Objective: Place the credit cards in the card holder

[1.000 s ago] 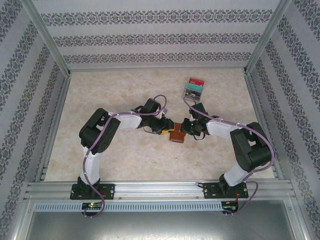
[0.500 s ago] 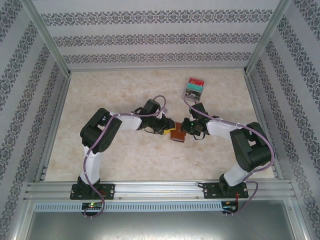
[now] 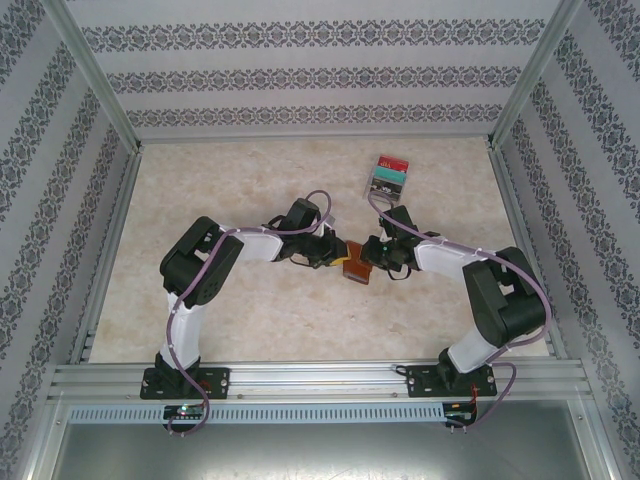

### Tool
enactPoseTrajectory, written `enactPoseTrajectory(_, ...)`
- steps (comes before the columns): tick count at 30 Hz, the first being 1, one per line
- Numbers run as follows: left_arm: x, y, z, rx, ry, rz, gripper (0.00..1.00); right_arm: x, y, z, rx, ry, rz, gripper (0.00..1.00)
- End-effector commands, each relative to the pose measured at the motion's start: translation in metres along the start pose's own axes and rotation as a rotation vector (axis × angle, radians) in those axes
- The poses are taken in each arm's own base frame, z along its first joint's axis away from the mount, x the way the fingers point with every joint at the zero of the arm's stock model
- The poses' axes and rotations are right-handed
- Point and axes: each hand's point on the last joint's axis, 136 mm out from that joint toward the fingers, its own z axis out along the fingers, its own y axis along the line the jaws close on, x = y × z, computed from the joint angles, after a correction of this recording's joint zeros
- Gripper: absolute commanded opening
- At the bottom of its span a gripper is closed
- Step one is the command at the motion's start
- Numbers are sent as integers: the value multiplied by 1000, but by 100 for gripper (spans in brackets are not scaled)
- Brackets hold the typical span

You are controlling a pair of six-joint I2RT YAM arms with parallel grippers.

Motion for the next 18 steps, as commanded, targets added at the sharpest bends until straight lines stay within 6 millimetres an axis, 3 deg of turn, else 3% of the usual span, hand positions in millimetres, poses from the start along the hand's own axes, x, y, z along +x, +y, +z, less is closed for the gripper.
enactPoseTrajectory(1, -1, -23, -5, 58, -37, 72, 6, 1, 18, -16, -13, -6, -62, 24)
enactPoseTrajectory(6, -3, -27, -4, 67, -34, 72, 6, 5, 30, -15, -19, 8, -115, 34)
enactPoseTrajectory(18, -3, -29, -7, 75, -47, 69, 5, 24, 3, 10, 136, 91, -131, 36)
